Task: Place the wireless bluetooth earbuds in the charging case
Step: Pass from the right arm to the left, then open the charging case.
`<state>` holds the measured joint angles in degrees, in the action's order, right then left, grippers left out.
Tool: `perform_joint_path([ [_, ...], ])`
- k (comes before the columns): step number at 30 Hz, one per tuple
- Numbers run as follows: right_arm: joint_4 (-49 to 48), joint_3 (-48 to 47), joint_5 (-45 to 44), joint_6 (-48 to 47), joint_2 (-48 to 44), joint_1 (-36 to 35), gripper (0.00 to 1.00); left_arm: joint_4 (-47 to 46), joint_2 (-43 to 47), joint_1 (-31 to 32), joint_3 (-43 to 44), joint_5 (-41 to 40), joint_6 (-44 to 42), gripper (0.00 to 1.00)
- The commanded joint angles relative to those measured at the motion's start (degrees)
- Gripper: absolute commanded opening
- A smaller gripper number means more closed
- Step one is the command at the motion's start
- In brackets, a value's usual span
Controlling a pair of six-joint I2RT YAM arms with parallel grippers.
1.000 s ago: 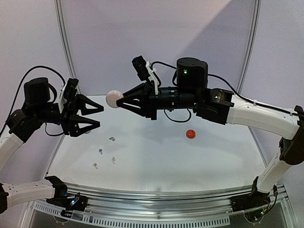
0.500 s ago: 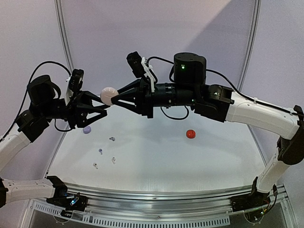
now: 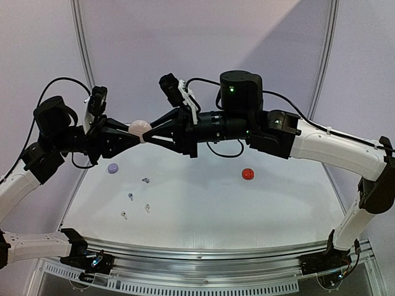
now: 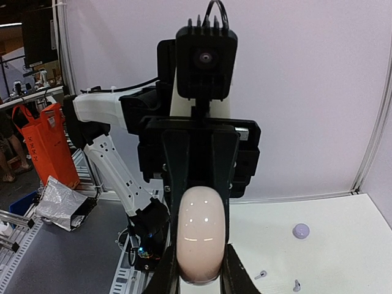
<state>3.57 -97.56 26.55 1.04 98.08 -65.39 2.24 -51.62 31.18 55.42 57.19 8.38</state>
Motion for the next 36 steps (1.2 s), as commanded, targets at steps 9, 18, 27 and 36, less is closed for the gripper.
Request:
perform_joint_path([
  [9,1.7,-1.4,-5.0,0.5,1.2,-0.2,0.53,4.6,1.4,1.1,0.5,0.5,-10.5,0.00],
  [18,6.8,-6.2,-8.4,-0.4,4.1,-0.1,0.53,17.3,1.1,4.3,3.9,-0.8,-28.6,0.00],
  [27,8.2,-7.1,-9.7,-0.4,4.5,0.5,0.49,27.2,0.6,5.9,6.6,-6.9,-45.6,0.00],
  [36,7.8,-6.6,-9.6,1.1,3.9,1.7,0.47,31.9,0.9,6.2,6.5,-9.0,-52.0,0.00],
])
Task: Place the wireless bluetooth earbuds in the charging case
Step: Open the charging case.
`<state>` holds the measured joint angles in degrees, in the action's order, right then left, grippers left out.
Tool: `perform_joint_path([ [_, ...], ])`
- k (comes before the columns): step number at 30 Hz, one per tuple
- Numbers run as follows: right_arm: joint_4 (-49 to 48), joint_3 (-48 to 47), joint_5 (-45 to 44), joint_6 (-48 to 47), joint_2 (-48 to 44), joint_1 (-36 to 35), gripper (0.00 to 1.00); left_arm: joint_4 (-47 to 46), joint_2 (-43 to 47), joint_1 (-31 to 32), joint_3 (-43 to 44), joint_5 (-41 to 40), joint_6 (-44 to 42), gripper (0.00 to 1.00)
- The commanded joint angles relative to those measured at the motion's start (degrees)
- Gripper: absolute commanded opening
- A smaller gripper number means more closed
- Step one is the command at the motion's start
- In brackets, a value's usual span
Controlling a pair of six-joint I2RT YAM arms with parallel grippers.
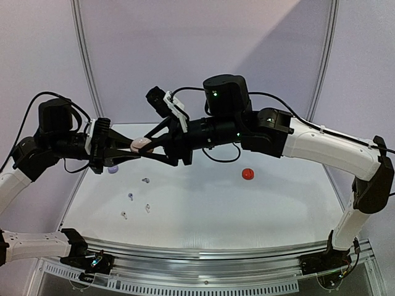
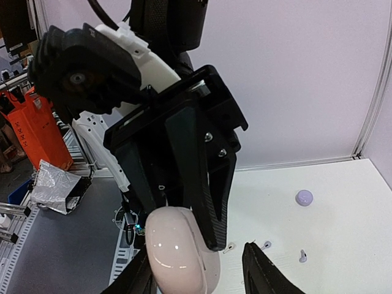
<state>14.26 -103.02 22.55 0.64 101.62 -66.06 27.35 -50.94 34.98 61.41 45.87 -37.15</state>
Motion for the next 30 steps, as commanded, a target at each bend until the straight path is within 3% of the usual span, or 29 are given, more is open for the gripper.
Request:
perform_joint_path([
  [1,-3.1,-1.1,-5.7,1.9,0.2,2.5,0.47,7.0,0.4,2.4,0.6,1.9,-7.2,0.00],
  [13,-3.3,-0.6,-6.2,3.8,1.0,3.0,0.46,7.8,0.9,2.4,0.4,1.7,-7.5,0.00],
  [16,-3.4,-0.5,-4.7,3.5,1.0,3.0,0.47,5.1,1.2,2.3,-0.1,0.9,-2.1,0.00],
  [22,-5.7,-0.4,0.6,4.0,0.2,3.0,0.55,-4.1,2.4,-1.4,-5.6,1.3,17.3,0.00],
  [30,-9.7,-1.0,2.7,7.0,0.3,3.0,0.66,-7.9,4.2,-3.9,-8.8,3.3,23.5,0.00],
])
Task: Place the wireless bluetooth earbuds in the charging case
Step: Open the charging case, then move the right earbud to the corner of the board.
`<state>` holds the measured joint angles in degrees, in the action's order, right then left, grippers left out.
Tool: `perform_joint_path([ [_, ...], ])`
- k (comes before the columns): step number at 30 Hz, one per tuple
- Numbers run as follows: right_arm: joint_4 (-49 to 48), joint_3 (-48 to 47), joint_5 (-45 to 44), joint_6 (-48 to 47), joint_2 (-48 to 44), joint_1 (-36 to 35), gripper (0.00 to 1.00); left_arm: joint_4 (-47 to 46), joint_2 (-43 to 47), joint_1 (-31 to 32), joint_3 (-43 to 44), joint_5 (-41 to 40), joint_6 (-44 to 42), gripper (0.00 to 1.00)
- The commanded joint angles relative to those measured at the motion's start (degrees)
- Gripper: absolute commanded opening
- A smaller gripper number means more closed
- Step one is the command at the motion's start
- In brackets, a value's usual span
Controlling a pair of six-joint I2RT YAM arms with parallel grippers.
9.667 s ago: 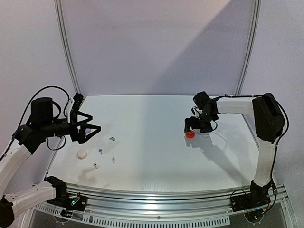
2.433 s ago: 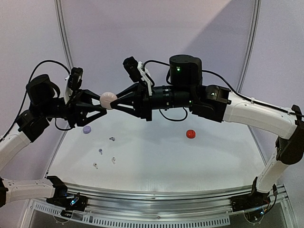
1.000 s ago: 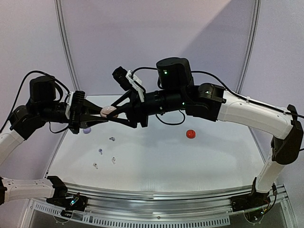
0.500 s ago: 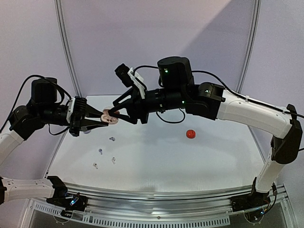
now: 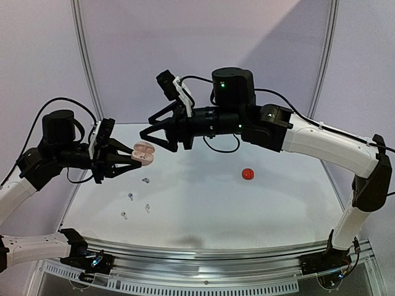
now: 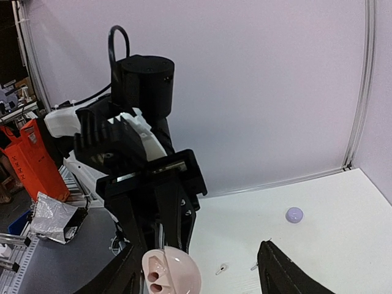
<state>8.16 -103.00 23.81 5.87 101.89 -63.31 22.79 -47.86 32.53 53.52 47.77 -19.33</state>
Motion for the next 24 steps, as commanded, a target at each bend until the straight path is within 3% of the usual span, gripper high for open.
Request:
perform_joint_path([
  [1,-4.1,-1.2,1.0,2.3,0.0,0.3,0.67,-3.9,1.2,-2.0,-1.2,0.7,6.9,0.00],
  [3,-4.2,-2.2,-1.9,4.0,0.0,0.6,0.68,-5.7,1.7,-3.9,-2.3,-0.2,10.3,0.00],
  [7,-0.8,-3.7,-16.6,10.8,0.7,1.9,0.67,-10.4,4.4,-9.5,-5.8,-2.9,18.7,0.00],
  [11,7.8,-5.4,-28.5,19.1,4.0,2.0,0.55,-12.4,7.7,-16.2,-8.5,-7.5,24.3,0.00],
  [17,23.5,-14.6,-32.6,28.0,19.1,-0.7,0.50,-12.4,13.3,-26.0,-12.6,-11.8,28.4,0.00],
  [24,26.0,-28.0,-31.6,24.3,36.7,-6.3,0.53,-11.5,16.8,-28.7,-15.4,-10.5,29.1,0.00],
])
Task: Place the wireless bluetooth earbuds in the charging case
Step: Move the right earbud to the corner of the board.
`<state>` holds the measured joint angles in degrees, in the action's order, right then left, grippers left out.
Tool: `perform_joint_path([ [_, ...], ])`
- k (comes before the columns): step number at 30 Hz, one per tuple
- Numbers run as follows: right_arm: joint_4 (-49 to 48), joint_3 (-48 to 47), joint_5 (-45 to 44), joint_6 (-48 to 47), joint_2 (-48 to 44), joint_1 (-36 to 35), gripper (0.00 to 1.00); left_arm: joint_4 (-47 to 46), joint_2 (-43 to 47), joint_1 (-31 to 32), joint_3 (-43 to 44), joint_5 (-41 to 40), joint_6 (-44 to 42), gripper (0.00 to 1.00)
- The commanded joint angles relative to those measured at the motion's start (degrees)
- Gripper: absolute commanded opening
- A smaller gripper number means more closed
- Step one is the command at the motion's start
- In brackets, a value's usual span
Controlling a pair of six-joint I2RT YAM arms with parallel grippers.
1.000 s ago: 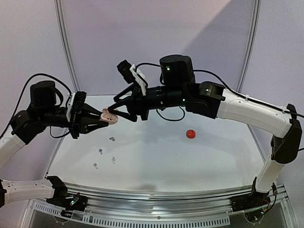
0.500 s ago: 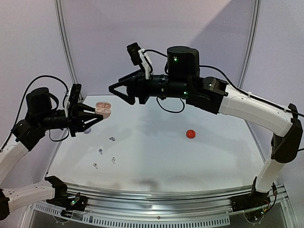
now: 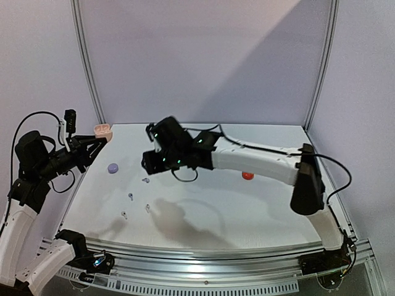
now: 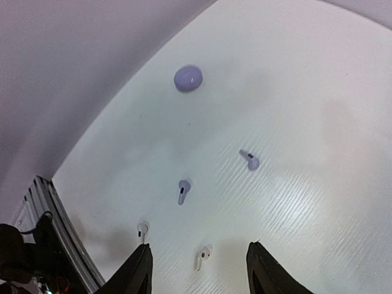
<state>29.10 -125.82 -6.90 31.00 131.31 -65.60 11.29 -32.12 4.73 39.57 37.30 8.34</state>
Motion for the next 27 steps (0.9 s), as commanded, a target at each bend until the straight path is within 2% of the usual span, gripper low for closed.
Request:
perform_joint_path([
  [1,4.2,-5.6,-0.4,-1.2,8.5,-4.3,0.53,0.1,1.4,-1.0,-1.6,0.3,1.2,0.00],
  [12,-0.1,-5.4,-2.8,-1.7,16.9,-5.7,0.52,0.1,3.3,-1.4,-3.4,1.8,2.4,0.00],
  [21,-1.5,-7.0,-6.9,-5.9,21.0,-6.5,0.51,0.0,3.5,-1.5,-3.6,2.2,2.6,0.00],
  [27,-1.4,-6.9,-7.2,-7.9,22.4,-6.7,0.43,0.2,3.5,-1.7,-3.6,2.2,2.7,0.00],
])
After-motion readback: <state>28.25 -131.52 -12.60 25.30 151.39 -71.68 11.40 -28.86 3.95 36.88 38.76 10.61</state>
